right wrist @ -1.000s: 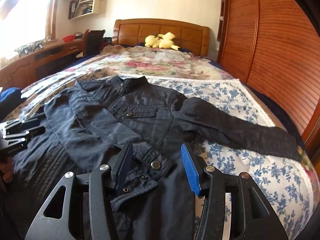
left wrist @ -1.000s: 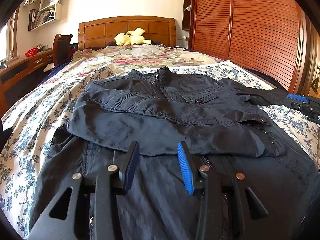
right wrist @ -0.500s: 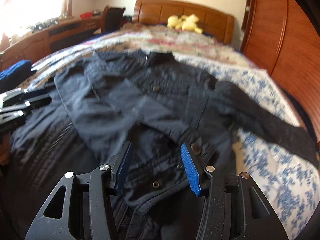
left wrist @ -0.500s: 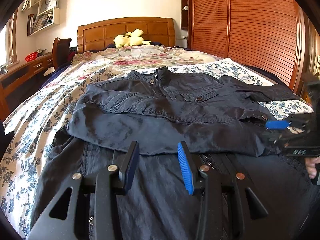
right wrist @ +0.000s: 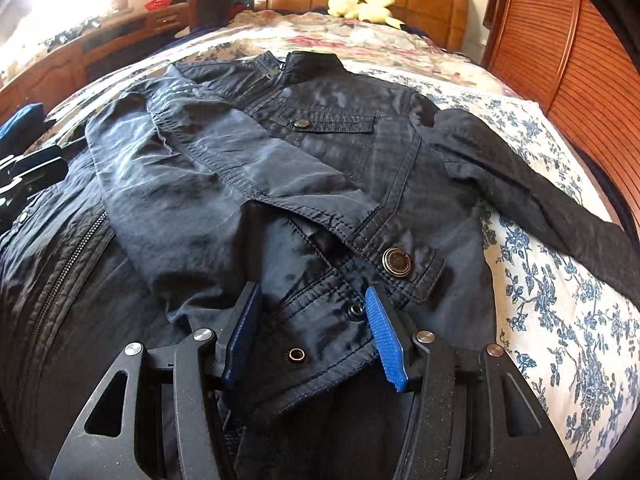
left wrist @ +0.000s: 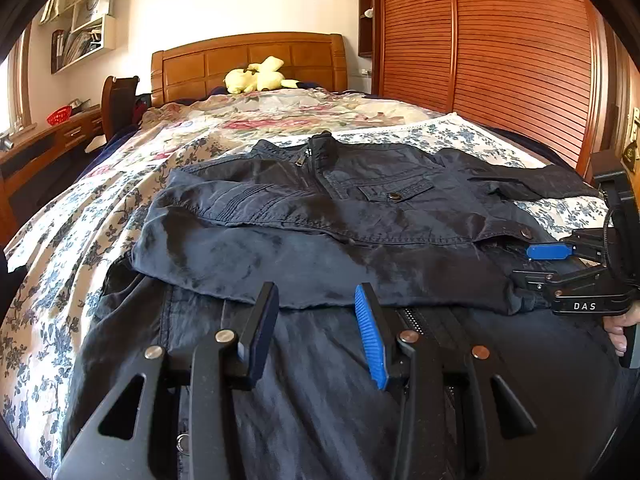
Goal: Fold large clothes
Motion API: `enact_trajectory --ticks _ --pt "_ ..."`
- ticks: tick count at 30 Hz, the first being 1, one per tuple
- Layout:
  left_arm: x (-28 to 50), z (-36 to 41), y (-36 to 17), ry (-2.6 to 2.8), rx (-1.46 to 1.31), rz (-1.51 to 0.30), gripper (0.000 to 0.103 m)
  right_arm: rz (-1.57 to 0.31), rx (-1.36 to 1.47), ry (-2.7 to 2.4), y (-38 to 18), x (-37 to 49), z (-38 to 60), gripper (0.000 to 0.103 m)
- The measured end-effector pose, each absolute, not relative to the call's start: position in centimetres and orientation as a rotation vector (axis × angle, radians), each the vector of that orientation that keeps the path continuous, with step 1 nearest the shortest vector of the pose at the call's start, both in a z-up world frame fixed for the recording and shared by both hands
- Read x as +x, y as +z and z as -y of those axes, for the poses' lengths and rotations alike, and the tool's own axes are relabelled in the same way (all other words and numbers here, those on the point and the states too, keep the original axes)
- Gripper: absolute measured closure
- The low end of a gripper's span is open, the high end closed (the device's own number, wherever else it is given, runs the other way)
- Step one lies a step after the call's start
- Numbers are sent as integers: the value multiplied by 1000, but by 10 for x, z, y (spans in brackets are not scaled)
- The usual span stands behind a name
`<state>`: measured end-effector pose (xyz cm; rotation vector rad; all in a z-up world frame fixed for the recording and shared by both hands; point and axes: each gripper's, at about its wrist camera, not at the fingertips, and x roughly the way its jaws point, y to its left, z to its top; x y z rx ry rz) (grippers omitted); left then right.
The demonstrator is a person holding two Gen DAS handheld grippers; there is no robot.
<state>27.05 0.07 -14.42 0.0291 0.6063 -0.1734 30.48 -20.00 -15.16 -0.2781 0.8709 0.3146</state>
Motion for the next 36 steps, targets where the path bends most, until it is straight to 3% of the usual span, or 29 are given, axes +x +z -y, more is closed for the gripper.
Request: enact_trajectory --ticks 22,36 --pt "260 -30 -109 -213 -87 -539 64 -804 -270 233 -124 276 212 43" --pt "248 -36 -97 -216 -69 -505 64 -808 -225 77 -99 234 287 35"
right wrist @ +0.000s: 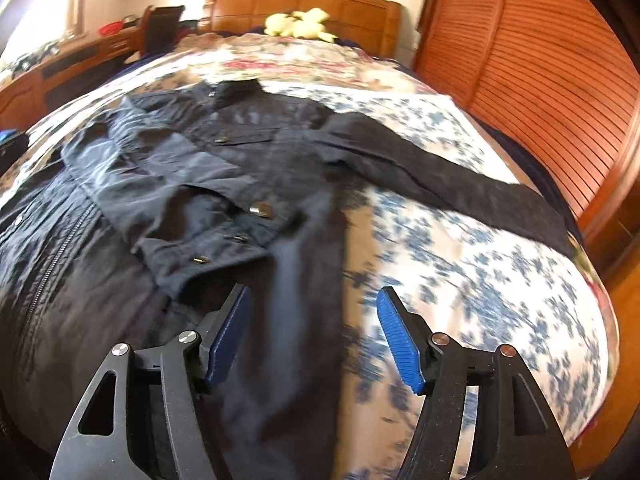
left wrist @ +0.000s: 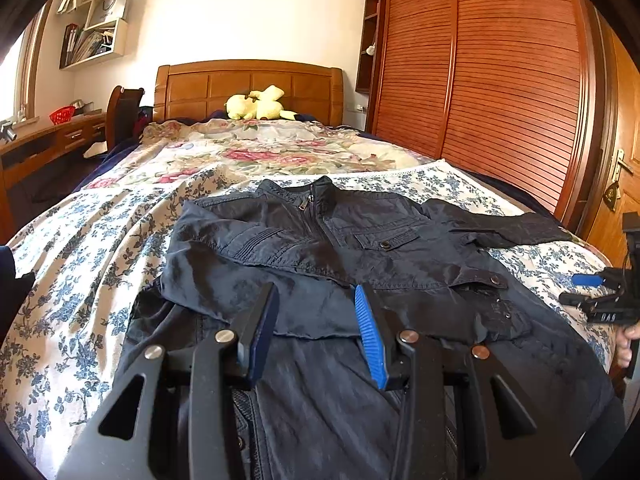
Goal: Fold large clothes
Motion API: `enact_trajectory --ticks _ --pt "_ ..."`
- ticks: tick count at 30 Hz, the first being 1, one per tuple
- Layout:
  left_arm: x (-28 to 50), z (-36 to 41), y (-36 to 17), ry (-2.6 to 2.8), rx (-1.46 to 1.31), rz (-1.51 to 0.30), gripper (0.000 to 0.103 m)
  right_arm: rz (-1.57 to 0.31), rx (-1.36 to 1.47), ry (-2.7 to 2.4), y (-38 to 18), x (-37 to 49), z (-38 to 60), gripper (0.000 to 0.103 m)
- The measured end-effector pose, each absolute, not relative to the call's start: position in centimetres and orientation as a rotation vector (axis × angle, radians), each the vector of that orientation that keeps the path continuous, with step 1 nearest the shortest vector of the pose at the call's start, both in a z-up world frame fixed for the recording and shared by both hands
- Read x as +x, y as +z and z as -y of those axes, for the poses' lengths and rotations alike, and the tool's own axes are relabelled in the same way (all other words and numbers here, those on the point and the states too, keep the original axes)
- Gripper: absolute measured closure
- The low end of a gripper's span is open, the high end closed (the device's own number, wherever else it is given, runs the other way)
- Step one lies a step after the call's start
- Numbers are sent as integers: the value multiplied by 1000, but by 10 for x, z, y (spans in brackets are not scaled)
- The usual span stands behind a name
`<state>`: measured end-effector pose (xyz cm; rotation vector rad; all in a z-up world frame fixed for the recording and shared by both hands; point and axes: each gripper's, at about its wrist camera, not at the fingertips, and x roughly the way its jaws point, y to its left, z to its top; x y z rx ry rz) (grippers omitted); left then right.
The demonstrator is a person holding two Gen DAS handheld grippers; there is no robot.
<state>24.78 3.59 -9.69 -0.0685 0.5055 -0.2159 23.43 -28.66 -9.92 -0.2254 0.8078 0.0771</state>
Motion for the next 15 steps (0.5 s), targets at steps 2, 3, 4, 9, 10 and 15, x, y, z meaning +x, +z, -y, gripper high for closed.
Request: enact_trajectory --ticks 2,3,4,9,10,15 --pt "247 -34 -96 -211 -61 -505 64 -812 -210 53 -95 233 300 35" --pt "247 -32 -96 -212 -59 -505 64 -813 -203 44 -94 233 307 34" --pt "247 -31 -96 -213 -56 -505 64 -814 -196 30 -91 233 315 34" --pt "246 -21 -98 -236 -40 -513 64 -813 -164 -36 -84 238 353 34" --pt "246 -19 -98 -240 -37 -515 64 -815 -153 -47 -83 241 362 34" --pt "248 -4 -102 -274 -30 -532 64 -826 -101 -126 -80 258 406 34"
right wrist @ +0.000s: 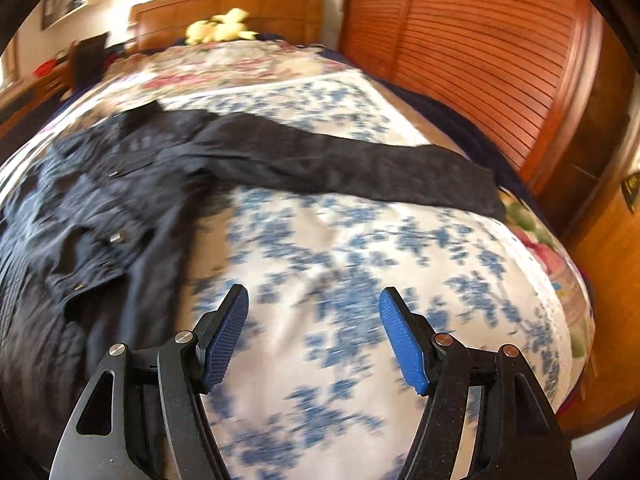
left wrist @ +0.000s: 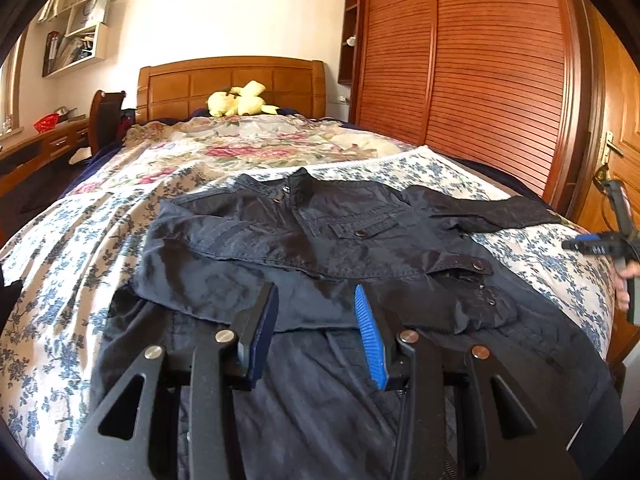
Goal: Fold large clothes
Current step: 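Move the right gripper to the other sleeve cuff, grasp it and lift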
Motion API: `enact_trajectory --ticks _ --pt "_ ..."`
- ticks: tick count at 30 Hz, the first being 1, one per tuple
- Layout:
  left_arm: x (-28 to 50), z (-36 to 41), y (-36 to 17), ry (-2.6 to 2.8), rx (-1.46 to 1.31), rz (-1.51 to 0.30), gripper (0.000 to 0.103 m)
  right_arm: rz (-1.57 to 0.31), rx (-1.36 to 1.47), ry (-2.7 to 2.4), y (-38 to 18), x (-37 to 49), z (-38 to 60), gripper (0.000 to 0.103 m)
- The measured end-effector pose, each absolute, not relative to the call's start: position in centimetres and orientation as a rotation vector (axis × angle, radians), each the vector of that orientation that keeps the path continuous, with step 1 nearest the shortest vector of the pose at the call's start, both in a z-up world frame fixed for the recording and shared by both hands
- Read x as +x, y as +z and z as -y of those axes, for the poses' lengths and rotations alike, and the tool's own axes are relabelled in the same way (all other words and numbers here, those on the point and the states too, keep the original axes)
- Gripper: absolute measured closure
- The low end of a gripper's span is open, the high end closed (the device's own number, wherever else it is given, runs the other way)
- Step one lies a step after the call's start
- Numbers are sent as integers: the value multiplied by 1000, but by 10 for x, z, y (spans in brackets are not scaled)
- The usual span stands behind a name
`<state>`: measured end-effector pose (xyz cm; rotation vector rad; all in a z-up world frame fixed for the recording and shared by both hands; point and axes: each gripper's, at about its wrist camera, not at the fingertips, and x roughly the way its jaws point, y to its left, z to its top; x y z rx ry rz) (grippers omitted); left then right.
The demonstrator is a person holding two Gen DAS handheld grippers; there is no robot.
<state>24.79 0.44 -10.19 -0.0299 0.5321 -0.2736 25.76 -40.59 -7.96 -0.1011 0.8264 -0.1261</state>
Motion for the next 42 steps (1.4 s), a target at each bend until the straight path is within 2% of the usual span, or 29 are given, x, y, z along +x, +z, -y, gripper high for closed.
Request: enact_trajectory --ticks 21,42 --pt "264 55 -125 -364 50 -601 64 -825 36 -414 -67 339 555 34" --pt "270 61 -138 -368 66 -642 64 -881 67 -491 -84 391 601 34"
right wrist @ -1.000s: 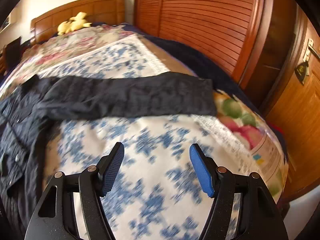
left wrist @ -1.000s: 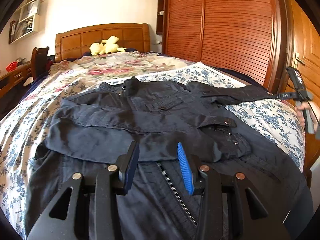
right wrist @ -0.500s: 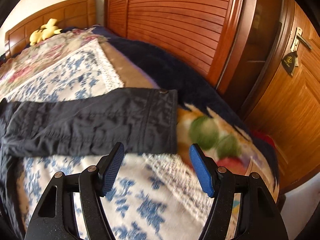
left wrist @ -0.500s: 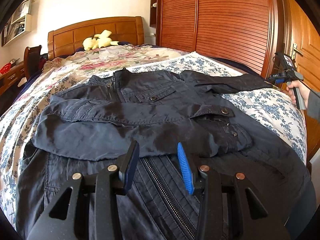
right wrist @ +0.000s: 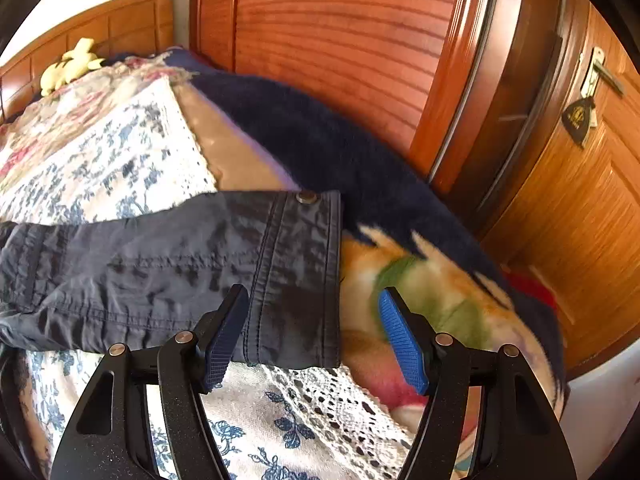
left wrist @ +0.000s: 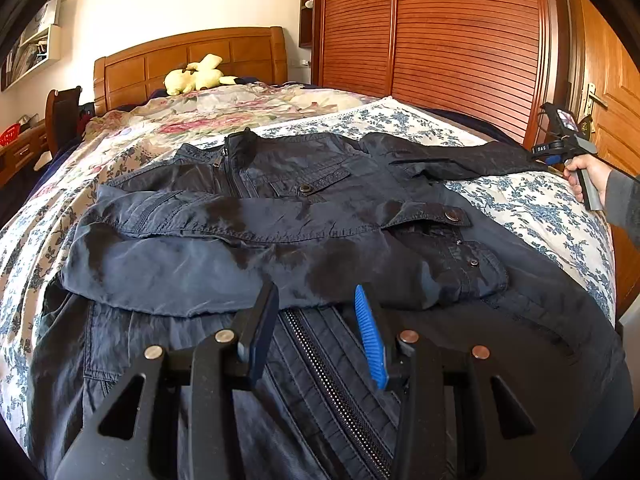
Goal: Fold large clothes
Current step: 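Move the right gripper to the other sleeve cuff, grasp it and lift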
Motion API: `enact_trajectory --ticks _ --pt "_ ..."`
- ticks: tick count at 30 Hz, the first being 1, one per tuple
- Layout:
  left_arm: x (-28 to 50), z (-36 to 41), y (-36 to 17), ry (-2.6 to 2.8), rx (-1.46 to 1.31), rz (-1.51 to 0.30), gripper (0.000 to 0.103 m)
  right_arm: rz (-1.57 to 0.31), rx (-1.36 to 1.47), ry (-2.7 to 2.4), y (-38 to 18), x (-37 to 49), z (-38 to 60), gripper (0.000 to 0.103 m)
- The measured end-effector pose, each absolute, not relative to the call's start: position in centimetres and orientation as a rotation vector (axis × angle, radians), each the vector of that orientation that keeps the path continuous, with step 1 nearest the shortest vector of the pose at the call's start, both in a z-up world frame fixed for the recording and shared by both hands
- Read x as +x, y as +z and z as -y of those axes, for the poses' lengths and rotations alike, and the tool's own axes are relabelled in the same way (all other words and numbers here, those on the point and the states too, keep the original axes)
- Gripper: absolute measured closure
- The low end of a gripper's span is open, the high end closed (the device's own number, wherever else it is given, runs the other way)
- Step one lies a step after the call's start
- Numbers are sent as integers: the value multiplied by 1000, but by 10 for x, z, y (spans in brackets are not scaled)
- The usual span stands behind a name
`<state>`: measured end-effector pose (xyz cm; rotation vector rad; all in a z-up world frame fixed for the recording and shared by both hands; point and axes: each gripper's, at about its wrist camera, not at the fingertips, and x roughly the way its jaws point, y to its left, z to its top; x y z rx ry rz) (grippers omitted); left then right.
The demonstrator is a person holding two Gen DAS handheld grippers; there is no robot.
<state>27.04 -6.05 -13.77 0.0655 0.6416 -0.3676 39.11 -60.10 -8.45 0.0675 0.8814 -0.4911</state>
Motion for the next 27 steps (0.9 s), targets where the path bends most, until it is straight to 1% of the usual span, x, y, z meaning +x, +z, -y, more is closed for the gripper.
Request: enact_trajectory --ticks 6,7,9,10,11,13,21,27 --pt "271 61 -138 -369 65 -644 64 -950 75 -454 -101 399 599 34" --pt "271 61 -138 -370 65 -643 64 -948 72 -438 -100 399 597 44" --pt "271 61 -138 -369 64 -642 64 -959 48 -412 -99 399 591 57" --pt "271 61 -138 -369 65 -643 64 -963 21 -395 -96 400 584 73" --pt "270 60 -138 -370 64 -640 64 -963 -5 -379 -94 399 578 77" --pt "268 60 -136 -374 60 -632 64 -947 -71 -357 -84 396 564 94" --pt "254 49 -118 -381 41 -586 64 -786 -207 -288 -16 374 495 96" --pt "238 28 -103 -361 27 -542 64 -705 -263 -189 25 368 429 97"
